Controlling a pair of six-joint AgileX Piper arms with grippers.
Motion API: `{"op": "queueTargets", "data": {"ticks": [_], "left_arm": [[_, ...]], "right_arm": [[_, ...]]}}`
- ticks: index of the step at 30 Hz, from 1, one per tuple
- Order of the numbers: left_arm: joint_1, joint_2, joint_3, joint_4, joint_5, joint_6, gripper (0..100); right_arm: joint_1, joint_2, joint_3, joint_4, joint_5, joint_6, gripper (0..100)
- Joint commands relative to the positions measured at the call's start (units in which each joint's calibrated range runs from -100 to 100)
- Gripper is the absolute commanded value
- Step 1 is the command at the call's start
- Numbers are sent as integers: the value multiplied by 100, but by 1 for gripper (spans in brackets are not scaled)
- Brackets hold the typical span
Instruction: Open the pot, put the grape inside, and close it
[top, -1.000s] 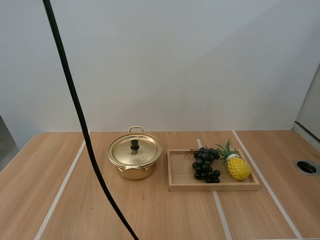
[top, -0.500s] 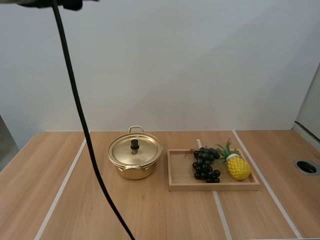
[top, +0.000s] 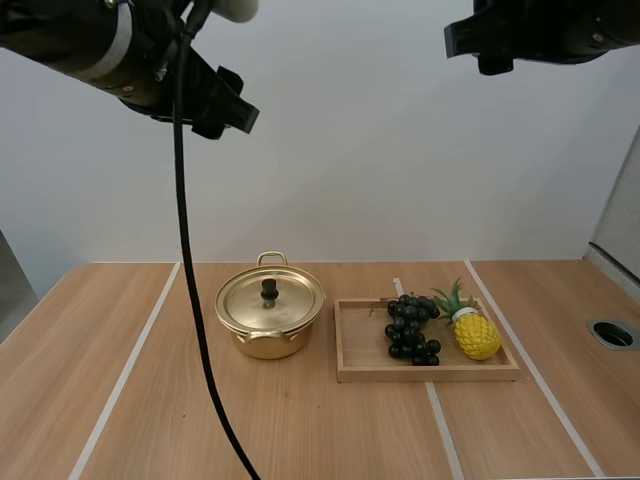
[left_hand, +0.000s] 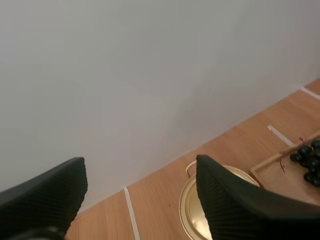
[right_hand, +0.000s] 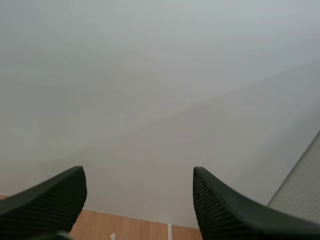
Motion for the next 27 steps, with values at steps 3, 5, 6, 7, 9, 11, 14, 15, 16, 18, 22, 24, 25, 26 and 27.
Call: {"op": "queueTargets", "data": {"ticks": [3,5,6,7,9,11,14,15,16,18,22,24,25,26,27], "left_arm": [[5,331,-23,-120,490,86,100],[5,442,-23,-120,507,86,100],[5,482,-23,-135,507,86,100],[5,538,-23,-170,530,86,100],[5,616,-9,-282,560,163,100],[5,699,86,-430,561,317,100],[5,829,266,-543,561,454,100],[5,884,334,-556,561,498,100],[5,929,385,-582,561,547,100],[5,1067,505,-623,561,668,100],[5,1399,657,-651,561,845,100],[5,1616,657,-651,592,902,100],[5,1703,657,-651,592,958,100],[5,1813,657,-660,592,1042,100],[5,1920,657,-660,628,1117,100]], "right_arm": [[9,-58,-22,19,68,-98,100],[9,-58,-22,31,68,-98,100],[9,-58,-22,31,68,-98,100],[9,-58,-22,31,68,-98,100],[9,-58,-22,58,68,-86,100],[9,-58,-22,182,6,-73,100],[9,-58,-22,255,-52,-73,100],[9,-58,-22,255,-78,-73,100],[9,-58,-22,268,-205,-73,100],[9,-34,-22,286,-430,-73,100],[9,135,-22,286,-222,-440,100],[9,316,-22,286,124,-439,100],[9,398,-22,286,283,-439,100],[9,503,-22,286,490,-439,100],[9,603,-22,286,696,-439,100]]}}
